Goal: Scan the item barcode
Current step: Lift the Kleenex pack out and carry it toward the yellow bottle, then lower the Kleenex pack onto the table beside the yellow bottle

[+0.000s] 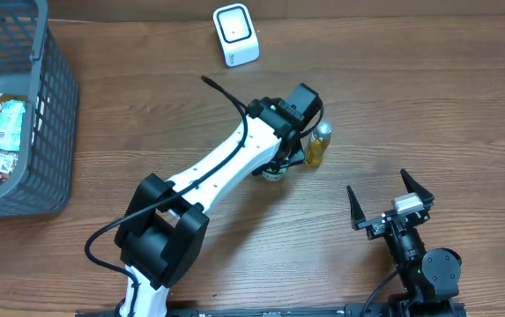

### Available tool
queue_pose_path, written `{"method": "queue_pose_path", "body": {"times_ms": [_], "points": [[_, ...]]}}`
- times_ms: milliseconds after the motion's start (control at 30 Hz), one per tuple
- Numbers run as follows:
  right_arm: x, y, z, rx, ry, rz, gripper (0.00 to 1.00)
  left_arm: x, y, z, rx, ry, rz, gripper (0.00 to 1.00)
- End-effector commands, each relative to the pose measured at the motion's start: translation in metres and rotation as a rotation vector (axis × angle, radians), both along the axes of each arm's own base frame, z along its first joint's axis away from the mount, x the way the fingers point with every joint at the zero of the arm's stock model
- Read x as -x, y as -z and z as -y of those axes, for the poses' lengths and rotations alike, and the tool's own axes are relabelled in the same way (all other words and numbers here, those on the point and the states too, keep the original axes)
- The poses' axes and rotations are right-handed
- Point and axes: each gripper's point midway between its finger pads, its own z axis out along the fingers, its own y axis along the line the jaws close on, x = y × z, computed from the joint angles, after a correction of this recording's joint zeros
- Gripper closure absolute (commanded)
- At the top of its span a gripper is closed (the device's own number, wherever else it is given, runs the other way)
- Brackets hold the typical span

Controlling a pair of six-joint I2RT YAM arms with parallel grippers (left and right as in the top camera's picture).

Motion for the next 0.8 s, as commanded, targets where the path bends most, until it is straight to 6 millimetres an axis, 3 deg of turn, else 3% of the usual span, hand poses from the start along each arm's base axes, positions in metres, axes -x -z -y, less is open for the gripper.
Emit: {"method": "queue_pose_path", "body": {"times_ms": [0, 467, 633, 767], "points": [[0.0, 0.002, 0.0, -0.001, 0.0, 0.005, 0.0, 0.009, 0.009, 0.001, 0.003, -0.045, -0.026, 0.47], [0.0, 0.002, 0.0, -0.001, 0.0, 0.005, 0.0, 0.021, 0.024, 0.004, -0.008, -0.03, -0.039, 0.46], [0.0, 0.002, 0.0, -0.001, 0.0, 0.005, 0.0, 0.023, 0.023, 0.013, 0.022, -0.019, -0.041, 0.41], [0.0, 0.002, 0.0, -0.001, 0.0, 0.005, 0.0, 0.025, 0.025, 0.013, 0.02, -0.015, -0.047, 0.29]]}}
